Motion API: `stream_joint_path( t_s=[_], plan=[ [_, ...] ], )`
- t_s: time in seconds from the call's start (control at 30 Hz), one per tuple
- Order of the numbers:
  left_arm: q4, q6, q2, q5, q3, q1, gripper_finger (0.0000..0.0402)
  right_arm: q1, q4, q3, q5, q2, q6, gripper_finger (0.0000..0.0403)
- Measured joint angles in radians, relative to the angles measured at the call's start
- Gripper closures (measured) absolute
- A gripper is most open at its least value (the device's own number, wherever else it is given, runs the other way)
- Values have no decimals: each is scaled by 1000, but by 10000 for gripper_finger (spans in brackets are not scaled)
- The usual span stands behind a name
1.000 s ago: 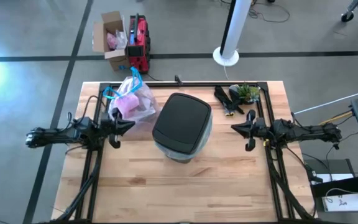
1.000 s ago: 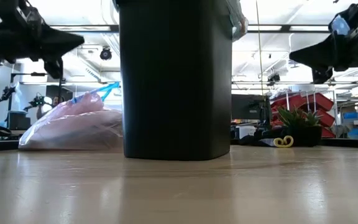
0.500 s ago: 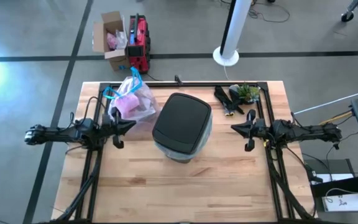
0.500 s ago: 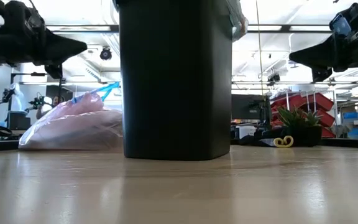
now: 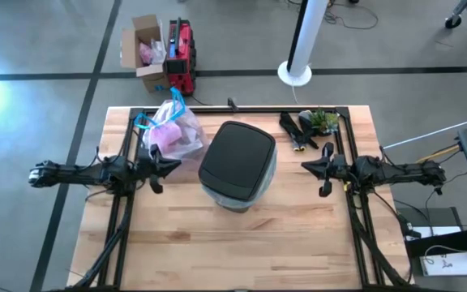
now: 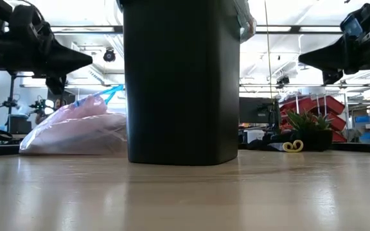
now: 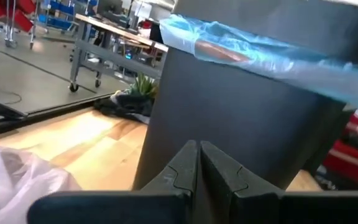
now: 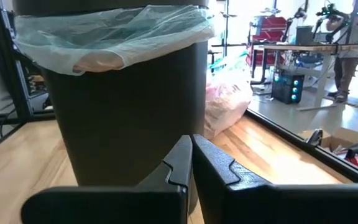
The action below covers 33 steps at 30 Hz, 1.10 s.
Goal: Place trash/remove bag and relplace
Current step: Return to Home Position
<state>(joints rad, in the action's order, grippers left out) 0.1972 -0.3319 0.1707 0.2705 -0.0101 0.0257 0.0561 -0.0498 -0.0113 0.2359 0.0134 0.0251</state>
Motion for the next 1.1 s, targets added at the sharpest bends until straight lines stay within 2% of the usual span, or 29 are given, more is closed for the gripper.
stream_joint_path(
  t_s=[1.1],
  plan=[
    [1,35,174,0,1,0,397,0,1,0,0,8,0,403]
  ],
)
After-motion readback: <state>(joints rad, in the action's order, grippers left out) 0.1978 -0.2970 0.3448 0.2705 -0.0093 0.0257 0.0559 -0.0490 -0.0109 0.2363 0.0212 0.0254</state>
